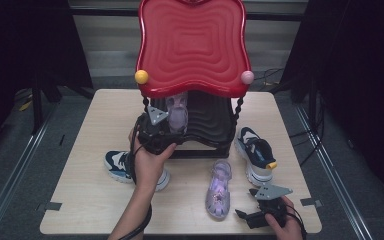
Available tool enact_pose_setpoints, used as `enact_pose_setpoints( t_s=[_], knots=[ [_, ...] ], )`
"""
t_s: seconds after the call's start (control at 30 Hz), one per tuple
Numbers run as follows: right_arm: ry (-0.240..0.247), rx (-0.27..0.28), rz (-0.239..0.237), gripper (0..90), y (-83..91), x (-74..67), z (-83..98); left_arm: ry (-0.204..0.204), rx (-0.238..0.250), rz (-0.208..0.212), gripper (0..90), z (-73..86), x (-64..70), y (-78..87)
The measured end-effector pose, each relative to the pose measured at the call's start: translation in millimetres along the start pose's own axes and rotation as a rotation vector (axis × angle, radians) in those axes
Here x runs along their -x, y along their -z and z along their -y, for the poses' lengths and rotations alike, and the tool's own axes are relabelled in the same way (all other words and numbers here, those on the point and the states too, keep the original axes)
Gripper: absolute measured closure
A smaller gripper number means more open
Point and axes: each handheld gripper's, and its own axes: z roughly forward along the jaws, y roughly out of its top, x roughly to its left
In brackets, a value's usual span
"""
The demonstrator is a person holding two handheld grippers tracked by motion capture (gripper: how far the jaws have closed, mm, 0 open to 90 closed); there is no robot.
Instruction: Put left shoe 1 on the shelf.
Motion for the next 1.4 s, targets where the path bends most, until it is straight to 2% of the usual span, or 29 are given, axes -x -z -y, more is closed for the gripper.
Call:
enact_pose_setpoints(
  t_s=[0.4,0.57,1.4],
  knots=[
    [0.001,0.0,0.002,12.6,0.1,0.0,0.0,-0.051,-0.044,0.041,16.9,10.5,-11.4,15.1],
    [0.001,0.0,0.002,12.6,0.1,0.0,0.0,-0.057,-0.051,0.051,16.9,16.8,-19.6,23.0],
    [0.0,0.0,0.0,12.6,0.0,0.0,0.0,0.028,-0.083,0.021,16.9,64.5,-68.4,57.5]
  ],
)
